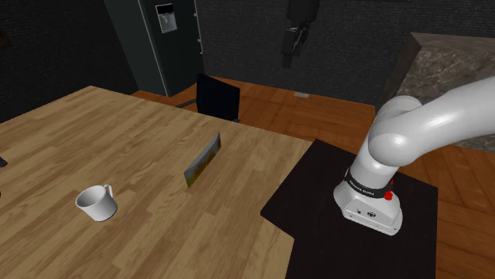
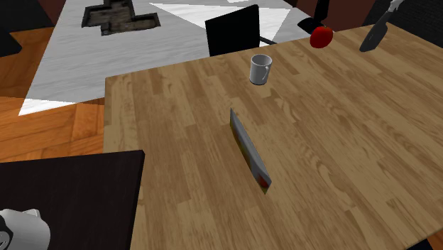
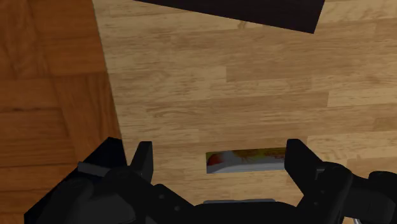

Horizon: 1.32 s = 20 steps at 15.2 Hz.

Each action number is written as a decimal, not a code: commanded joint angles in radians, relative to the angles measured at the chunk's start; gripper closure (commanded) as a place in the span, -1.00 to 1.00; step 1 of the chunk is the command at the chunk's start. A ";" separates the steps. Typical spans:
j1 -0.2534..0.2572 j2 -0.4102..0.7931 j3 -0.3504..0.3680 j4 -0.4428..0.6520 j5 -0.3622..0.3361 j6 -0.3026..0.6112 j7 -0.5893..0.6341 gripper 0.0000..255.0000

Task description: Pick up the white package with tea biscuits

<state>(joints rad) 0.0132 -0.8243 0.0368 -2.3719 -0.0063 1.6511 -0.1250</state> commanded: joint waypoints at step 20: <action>-0.170 0.460 0.481 -0.051 0.162 0.469 0.979 -1.00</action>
<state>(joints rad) -0.1408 -0.4122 0.4911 -2.4362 0.1626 2.0881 0.7898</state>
